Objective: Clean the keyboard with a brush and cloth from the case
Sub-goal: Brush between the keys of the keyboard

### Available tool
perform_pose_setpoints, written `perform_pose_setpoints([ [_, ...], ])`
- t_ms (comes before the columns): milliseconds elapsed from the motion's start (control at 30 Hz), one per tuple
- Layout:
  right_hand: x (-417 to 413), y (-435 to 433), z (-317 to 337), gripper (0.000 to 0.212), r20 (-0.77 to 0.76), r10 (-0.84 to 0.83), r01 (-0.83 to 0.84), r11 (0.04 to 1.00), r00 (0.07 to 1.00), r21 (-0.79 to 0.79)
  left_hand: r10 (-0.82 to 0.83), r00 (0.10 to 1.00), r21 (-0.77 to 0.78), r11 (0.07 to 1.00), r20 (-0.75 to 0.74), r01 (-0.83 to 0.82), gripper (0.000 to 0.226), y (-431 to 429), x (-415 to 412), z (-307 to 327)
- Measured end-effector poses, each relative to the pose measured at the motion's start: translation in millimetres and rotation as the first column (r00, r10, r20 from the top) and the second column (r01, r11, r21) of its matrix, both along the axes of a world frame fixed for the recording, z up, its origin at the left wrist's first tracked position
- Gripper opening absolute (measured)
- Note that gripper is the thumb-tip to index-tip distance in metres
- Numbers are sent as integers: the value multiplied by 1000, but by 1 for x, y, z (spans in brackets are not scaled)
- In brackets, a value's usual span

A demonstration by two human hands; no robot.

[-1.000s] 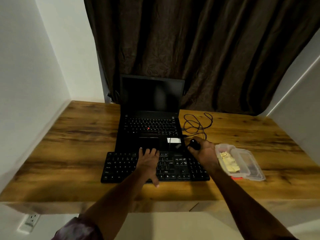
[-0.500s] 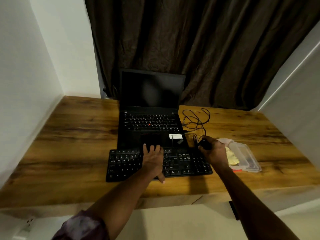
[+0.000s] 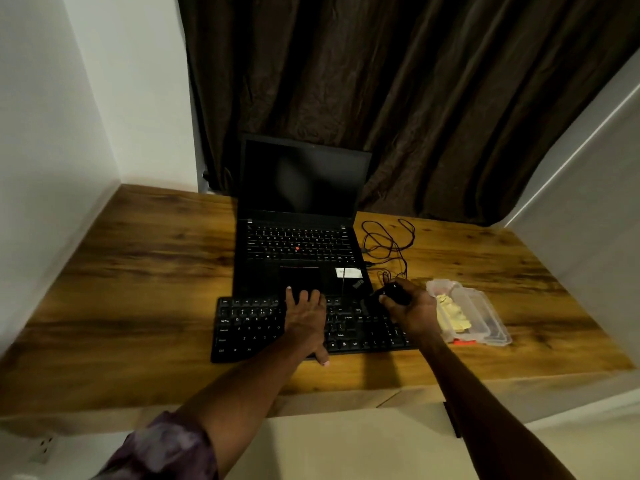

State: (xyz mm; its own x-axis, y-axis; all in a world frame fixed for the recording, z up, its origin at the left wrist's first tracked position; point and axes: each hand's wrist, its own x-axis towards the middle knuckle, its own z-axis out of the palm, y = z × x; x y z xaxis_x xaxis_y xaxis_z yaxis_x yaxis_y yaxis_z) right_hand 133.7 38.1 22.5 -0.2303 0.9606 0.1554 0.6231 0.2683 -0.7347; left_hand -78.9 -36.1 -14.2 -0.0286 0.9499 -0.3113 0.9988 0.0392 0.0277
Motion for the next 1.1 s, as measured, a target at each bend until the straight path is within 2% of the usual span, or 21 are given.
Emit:
perform_pose_setpoints([
  [167,12,4,-1,31,88,-93,88,995,992,52,8,1000,-11,1000,2,-8,141,0,0,0],
  [300,-13,-3,-1,35,119,-15,14,1000,993,12,8,1000,-2,1000,1,-8,140,0,0,0],
  [433,-41,-15,0,34,109,30,-39,996,994,74,14,1000,-25,1000,-6,-15,140,0,0,2],
  [567,-27,-8,-1,31,92,-1,0,1000,996,11,13,1000,-18,1000,3,-13,140,-2,-1,3],
  [700,-4,-3,7,32,134,-79,77,997,988,22,13,1000,-2,1000,13,-13,139,-5,-1,3],
  [833,-12,-7,7,32,186,-50,45,999,981,30,12,1000,-6,1000,3,-12,139,-4,0,3],
  [1000,-38,-15,6,28,148,57,-65,996,987,53,12,1000,-24,1000,-16,-12,141,-4,0,5],
  [1100,-27,-11,5,28,169,38,-41,999,985,12,8,1000,-20,1000,-14,-8,141,-4,0,4],
])
